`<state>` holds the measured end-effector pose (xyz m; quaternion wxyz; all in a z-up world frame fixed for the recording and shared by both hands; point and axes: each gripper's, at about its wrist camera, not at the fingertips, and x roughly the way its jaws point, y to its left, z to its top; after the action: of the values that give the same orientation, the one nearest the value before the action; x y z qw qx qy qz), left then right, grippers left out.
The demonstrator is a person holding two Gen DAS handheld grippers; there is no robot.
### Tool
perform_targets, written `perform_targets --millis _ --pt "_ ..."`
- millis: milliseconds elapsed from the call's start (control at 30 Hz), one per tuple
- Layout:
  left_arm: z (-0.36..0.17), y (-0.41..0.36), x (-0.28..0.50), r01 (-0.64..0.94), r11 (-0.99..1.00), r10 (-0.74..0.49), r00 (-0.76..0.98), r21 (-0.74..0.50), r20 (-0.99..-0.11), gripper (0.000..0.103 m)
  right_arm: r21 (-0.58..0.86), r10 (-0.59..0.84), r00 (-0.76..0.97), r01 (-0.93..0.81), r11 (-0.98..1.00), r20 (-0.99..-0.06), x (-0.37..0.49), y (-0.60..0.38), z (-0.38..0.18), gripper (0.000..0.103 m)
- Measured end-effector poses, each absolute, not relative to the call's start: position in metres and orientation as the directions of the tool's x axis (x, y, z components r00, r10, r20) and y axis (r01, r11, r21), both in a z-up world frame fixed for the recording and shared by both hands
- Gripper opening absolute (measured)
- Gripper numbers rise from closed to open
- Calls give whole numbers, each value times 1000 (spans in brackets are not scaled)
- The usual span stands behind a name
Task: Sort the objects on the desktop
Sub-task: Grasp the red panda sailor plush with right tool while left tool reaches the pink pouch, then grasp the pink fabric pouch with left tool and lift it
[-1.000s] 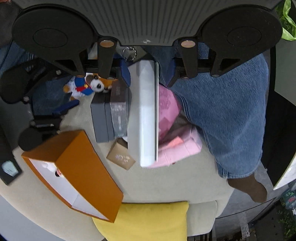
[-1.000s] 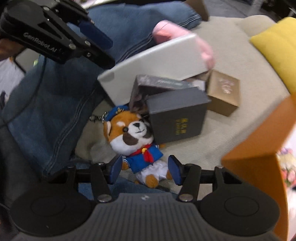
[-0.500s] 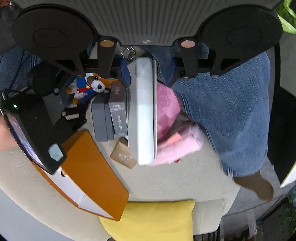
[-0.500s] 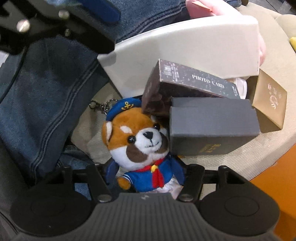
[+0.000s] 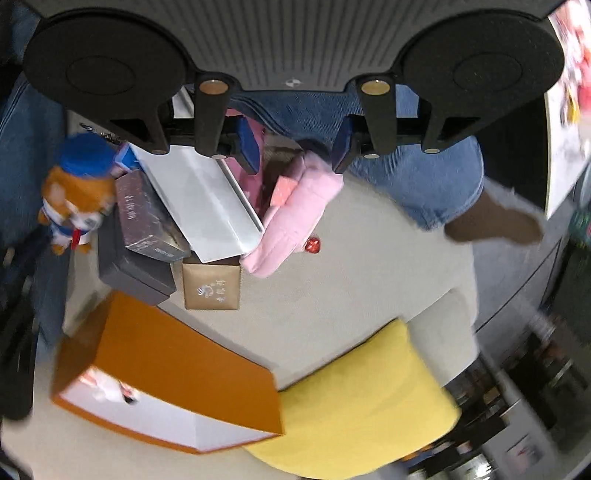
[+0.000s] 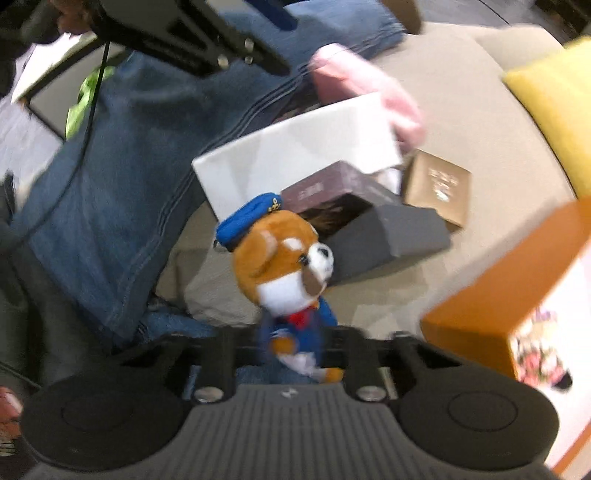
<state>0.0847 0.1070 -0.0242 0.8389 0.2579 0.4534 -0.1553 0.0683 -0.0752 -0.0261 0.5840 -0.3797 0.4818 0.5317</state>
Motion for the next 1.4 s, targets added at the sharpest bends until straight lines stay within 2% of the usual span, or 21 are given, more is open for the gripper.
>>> perform_targets --millis 67,233,267,367,400,433,600,667,967,1167,1400 --pt "-30 104 93 541 778 -24 536 321 -844 59 88 286 -31 -978 190 -958 67 -79 -11 0" --pt "-44 88 107 649 666 -16 504 367 -863 60 81 287 -23 -978 193 -958 77 -83 10 1" --pt "-47 85 109 663 645 -8 502 379 -865 60 85 273 -32 -980 183 -961 76 -81 5 6" --pt "-56 78 115 693 610 2 483 385 -875 60 76 222 -54 -993 95 -974 66 -71 -18 13" --pt "-58 77 117 700 604 6 475 382 -880 60 77 203 -61 -995 70 -977 63 -69 -27 21" --pt "-60 76 117 706 598 9 467 379 -884 60 75 188 -65 -996 43 -980 59 -67 -33 25" --pt "-70 76 117 717 571 40 460 399 -887 50 61 132 -72 -994 -90 -989 49 -54 -59 41" --pt "-70 77 118 719 571 44 455 396 -889 46 36 116 -54 -987 -154 -992 43 -51 -65 44" --pt "-76 80 125 730 563 51 437 387 -898 43 -10 37 -2 -953 -302 -999 29 -31 -99 57" --pt "-78 81 124 726 566 49 444 391 -895 38 9 6 -12 -956 -293 -1000 33 -27 -117 60" --pt "-67 83 121 684 605 62 470 408 -880 27 -45 6 45 -949 -312 -999 24 -30 -118 48"
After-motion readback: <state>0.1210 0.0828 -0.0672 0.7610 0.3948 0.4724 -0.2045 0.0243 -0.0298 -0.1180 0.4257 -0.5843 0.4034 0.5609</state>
